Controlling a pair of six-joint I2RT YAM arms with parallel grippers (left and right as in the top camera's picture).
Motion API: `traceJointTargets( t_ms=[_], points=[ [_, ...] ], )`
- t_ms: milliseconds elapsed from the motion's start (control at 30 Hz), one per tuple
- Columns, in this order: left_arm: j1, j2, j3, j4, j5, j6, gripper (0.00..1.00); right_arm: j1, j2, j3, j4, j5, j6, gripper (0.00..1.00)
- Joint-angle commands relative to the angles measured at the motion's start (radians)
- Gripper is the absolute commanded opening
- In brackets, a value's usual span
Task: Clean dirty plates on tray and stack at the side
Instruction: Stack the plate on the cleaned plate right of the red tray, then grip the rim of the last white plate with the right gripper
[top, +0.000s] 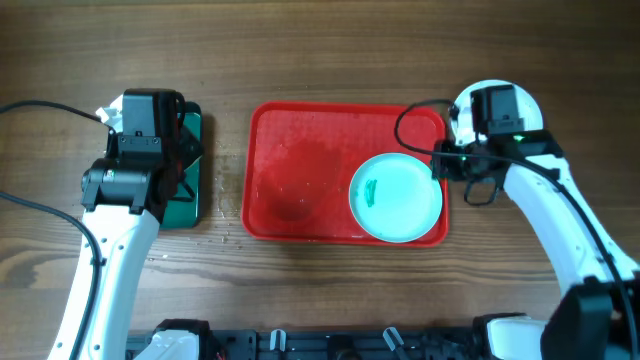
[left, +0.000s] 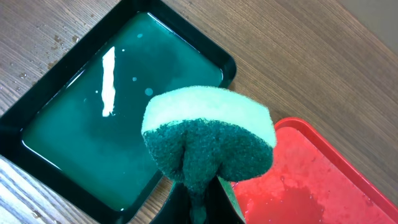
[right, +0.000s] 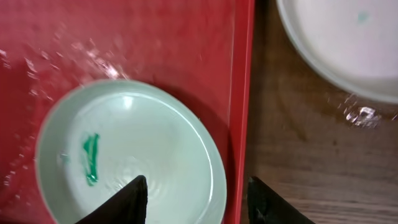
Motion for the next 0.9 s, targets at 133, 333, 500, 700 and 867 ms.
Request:
traceJointTargets(
  t_ms=[133,333,500,700,867],
  points=[
    [0.006,0.0,-0.003,0.006,0.009,-0.013,0.04,0.003,0.12,-0.057,0.004,-0.029,0.05,0.4],
    [0.006,0.0,-0.003,0.006,0.009,-0.013,0.04,0.003,0.168,-0.062,-0.005,-0.036,0.05,0.4],
    [0.006,0.0,-0.003,0.006,0.009,-0.013,0.04,0.003,0.172,-0.063,-0.013,-0.035,0.05,0.39],
    [0.006,0.0,-0.003,0.01,0.009,-0.013,0.04,0.003,0.174,-0.079,-0.009,-0.071,0.049,0.36],
    [0.006,0.0,-0.003,0.013,0.009,-0.013,0.04,0.022,0.175,-0.079,0.006,-0.107,0.05,0.27]
  ],
)
